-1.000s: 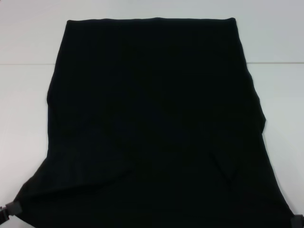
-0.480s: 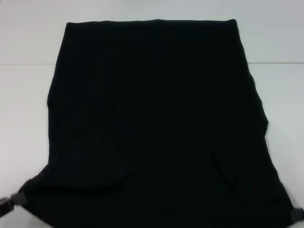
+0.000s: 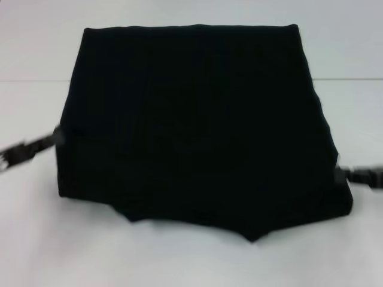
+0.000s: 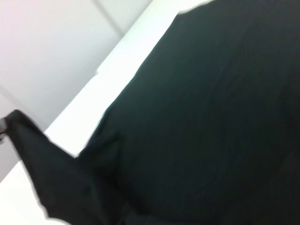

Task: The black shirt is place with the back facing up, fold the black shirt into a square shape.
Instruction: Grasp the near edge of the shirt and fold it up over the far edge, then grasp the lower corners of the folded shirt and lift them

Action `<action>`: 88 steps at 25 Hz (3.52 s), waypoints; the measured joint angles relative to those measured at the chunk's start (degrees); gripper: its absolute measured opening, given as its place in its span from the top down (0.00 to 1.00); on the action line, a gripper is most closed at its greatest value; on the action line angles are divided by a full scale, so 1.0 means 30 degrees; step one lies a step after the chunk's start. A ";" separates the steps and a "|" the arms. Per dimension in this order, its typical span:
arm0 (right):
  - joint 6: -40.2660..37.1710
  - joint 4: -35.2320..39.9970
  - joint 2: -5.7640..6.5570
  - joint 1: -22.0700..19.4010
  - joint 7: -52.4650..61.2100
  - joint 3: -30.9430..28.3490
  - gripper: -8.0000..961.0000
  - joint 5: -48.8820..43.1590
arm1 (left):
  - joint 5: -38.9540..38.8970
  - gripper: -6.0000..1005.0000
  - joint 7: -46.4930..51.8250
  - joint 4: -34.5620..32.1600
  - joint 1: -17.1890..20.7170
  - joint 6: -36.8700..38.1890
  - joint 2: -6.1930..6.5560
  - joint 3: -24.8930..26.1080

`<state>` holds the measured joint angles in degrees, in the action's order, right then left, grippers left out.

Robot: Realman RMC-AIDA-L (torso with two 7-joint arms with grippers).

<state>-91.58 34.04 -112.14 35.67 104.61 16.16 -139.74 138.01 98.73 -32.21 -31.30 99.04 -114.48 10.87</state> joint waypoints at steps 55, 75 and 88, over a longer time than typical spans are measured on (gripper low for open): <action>2.1057 -0.4322 -0.2467 0.6776 0.4244 0.5606 0.82 0.1301 | -0.2118 0.71 -0.2277 0.5271 -0.6581 -2.1812 -0.0539 -0.6925; 1.2278 -0.1523 -0.0954 0.2197 0.1841 0.5621 0.30 0.7778 | -0.2125 0.13 0.1414 -0.0619 -0.2962 -0.8650 -0.0645 -0.7493; 1.0612 -0.1501 -0.0491 0.1312 0.1663 0.5716 0.31 0.7727 | -0.1785 0.14 0.2946 -0.1263 -0.0967 -1.0142 -0.1400 -0.7697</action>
<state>-59.74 29.54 -113.61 39.60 109.60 33.31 -116.56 132.66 107.57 -35.99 -34.20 68.61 -118.68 -12.22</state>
